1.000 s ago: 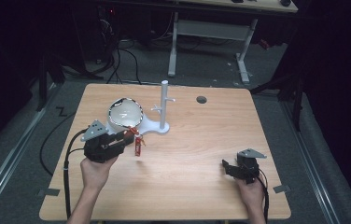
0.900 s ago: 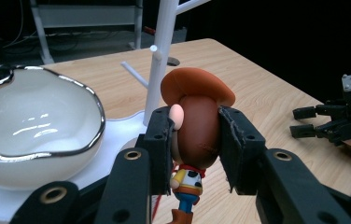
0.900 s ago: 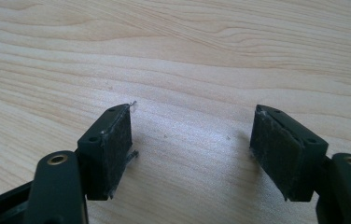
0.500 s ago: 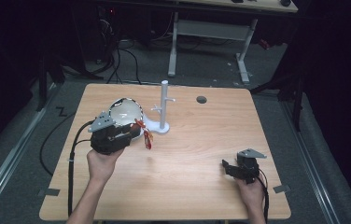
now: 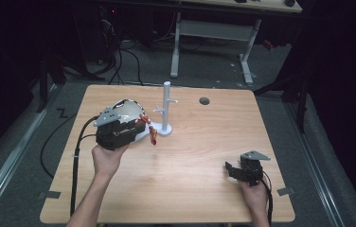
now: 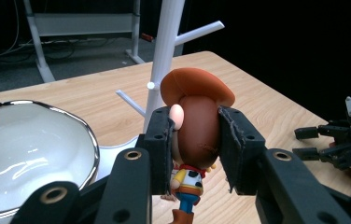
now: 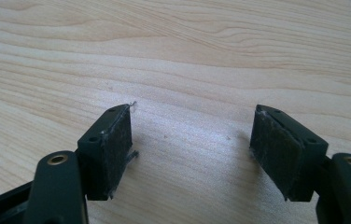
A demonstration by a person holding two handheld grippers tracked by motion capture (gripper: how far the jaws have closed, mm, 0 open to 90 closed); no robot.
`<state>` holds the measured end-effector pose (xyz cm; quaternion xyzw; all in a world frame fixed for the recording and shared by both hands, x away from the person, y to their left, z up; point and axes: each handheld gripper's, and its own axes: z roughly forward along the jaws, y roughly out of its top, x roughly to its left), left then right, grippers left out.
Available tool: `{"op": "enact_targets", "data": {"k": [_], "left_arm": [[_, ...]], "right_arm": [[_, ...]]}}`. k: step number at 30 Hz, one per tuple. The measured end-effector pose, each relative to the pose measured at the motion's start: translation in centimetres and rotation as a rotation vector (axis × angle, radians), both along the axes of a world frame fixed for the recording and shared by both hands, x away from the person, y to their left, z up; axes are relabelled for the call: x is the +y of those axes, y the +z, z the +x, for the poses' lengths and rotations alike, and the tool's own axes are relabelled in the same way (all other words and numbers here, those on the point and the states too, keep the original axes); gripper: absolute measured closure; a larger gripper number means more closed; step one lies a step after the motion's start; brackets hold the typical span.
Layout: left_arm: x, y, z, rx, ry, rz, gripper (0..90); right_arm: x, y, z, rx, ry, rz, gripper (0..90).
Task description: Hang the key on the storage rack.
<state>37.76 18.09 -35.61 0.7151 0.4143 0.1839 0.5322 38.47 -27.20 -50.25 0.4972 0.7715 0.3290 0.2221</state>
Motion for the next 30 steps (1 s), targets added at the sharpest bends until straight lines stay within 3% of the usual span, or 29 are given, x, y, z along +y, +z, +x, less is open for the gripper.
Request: {"op": "enact_targets", "data": {"k": [8, 18, 30], "left_arm": [[-0.5, 0.3, 1.1, -0.007, 0.026, 0.030, 66.3], [-0.9, 0.2, 2.8, 0.011, 0.041, 0.006, 66.2], [-1.9, 0.0, 4.3, 0.022, 0.055, 0.026, 66.3]], "right_arm": [[0.0, 0.0, 0.0, 0.000, -0.001, 0.000, 29.8], [0.0, 0.0, 0.0, 0.000, 0.000, -0.003, 29.9], [0.0, 0.0, 0.0, -0.001, 0.001, -0.003, 29.9]]}}
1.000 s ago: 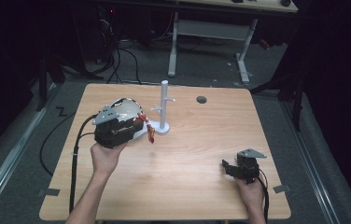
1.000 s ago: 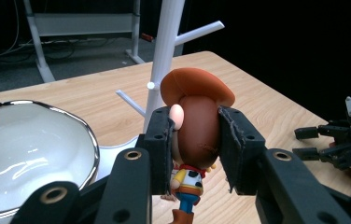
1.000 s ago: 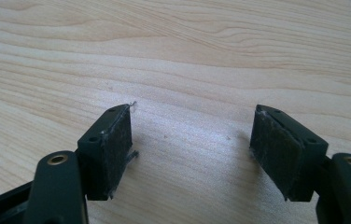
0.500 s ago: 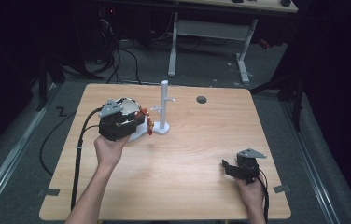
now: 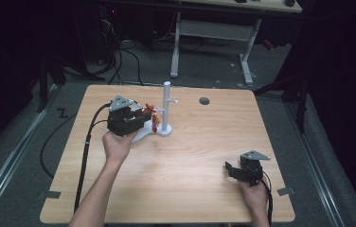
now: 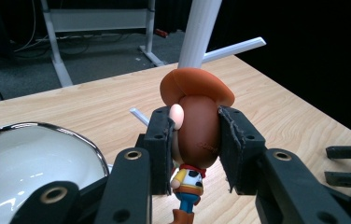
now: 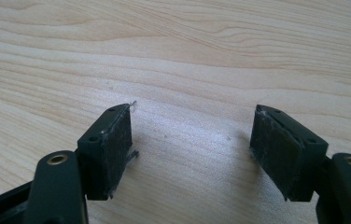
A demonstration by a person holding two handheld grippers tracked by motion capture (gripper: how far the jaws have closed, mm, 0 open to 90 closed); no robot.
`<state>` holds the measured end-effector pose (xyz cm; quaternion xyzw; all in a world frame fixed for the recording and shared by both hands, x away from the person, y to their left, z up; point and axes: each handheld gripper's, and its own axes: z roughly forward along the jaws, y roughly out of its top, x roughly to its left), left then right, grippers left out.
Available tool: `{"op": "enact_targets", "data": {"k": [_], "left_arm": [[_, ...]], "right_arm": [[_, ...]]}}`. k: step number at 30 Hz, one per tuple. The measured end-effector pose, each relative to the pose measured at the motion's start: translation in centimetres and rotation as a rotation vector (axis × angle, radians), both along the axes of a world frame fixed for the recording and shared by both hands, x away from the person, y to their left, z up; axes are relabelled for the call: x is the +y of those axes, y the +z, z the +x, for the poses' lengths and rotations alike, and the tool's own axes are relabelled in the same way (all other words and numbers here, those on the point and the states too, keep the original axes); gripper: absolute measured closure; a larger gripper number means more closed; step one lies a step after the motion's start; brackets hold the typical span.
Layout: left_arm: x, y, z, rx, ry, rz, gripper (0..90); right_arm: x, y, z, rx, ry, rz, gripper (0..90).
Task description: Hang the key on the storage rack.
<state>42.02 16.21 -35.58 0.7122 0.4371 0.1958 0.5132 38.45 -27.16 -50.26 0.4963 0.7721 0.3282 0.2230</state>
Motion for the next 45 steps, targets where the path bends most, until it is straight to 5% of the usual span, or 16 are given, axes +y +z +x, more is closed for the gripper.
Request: {"op": "enact_targets", "data": {"k": [21, 45], "left_arm": [[-0.6, -0.6, 1.7, 0.007, 0.040, 0.021, 66.3], [0.0, -2.0, 1.6, 0.011, 0.079, 0.058, 66.2]], "right_arm": [[0.0, 0.0, 0.0, 0.001, 0.000, 0.001, 29.8], [0.0, 0.0, 0.0, 0.001, 0.005, 0.000, 29.8]]}}
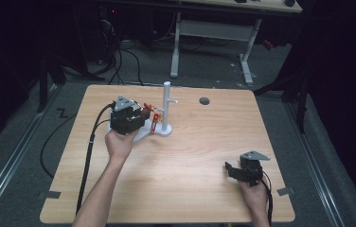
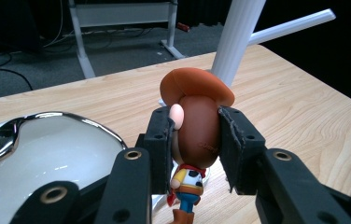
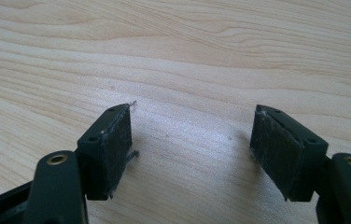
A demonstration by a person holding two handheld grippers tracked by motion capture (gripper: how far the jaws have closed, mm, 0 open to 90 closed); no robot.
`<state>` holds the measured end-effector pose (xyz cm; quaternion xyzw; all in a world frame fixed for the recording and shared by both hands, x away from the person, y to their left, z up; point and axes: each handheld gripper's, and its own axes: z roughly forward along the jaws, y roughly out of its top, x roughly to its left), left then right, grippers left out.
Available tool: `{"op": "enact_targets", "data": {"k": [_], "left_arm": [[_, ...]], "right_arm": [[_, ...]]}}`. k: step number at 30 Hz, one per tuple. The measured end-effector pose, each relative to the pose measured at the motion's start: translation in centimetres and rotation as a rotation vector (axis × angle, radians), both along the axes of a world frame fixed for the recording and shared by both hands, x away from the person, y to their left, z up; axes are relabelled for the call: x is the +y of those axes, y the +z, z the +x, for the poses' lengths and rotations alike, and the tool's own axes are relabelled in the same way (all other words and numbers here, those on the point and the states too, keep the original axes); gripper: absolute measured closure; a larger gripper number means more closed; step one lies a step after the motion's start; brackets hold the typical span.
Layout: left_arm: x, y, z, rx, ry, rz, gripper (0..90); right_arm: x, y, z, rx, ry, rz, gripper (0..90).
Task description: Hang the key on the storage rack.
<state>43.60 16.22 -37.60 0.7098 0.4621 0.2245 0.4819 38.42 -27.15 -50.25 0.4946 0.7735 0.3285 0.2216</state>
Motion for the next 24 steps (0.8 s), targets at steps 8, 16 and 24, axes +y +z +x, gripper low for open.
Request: {"op": "enact_targets", "data": {"k": [8, 16, 24], "left_arm": [[-0.2, -1.1, 0.1, 0.020, 0.002, 0.011, 66.2], [-0.8, -2.2, 0.1, 0.033, -0.004, 0.024, 66.2], [-1.3, -3.0, 0.3, 0.045, -0.005, 0.024, 66.2]], "right_arm": [[0.0, 0.0, 0.0, 0.000, 0.000, 0.000, 29.8], [0.0, 0.0, 0.0, 0.001, -0.001, 0.000, 29.8], [0.0, 0.0, 0.0, 0.001, -0.001, 0.000, 29.8]]}}
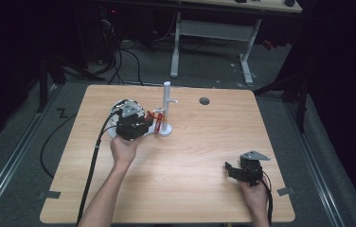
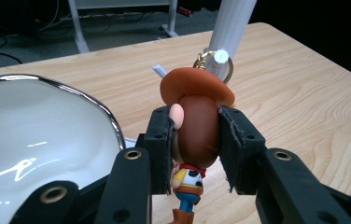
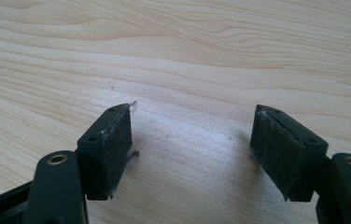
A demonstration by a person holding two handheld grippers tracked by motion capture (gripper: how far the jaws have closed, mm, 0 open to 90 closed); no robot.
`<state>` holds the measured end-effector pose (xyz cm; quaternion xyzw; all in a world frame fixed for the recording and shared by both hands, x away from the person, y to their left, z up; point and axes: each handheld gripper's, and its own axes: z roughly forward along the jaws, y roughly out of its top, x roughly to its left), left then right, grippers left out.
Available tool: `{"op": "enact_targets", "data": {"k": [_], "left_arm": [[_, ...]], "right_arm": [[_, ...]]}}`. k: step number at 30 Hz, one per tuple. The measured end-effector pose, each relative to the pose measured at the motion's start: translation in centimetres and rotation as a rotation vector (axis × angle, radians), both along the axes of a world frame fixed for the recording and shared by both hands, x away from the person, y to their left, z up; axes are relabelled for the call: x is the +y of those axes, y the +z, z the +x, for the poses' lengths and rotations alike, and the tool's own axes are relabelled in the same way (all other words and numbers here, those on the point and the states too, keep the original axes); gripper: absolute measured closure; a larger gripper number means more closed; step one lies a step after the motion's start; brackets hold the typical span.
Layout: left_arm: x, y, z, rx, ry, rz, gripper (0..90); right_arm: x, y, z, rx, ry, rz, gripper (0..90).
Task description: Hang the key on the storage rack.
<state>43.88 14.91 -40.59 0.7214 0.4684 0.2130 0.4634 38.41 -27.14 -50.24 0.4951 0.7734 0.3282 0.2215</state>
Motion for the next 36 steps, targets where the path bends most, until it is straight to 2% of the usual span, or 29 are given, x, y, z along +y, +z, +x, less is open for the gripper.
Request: {"op": "enact_targets", "data": {"k": [13, 29, 36], "left_arm": [[-1.4, -1.7, 0.8, 0.025, 0.001, 0.002, 66.0], [-2.1, -2.8, 1.5, 0.046, 0.008, 0.016, 65.3], [-2.3, -3.2, 1.6, 0.060, 0.008, 0.036, 65.0]], "right_arm": [[0.0, 0.0, 0.0, 0.000, 0.000, 0.000, 29.8], [0.0, 0.0, 0.0, 0.000, 0.000, 0.000, 29.8], [0.0, 0.0, 0.0, 0.000, 0.000, 0.000, 29.8]]}}
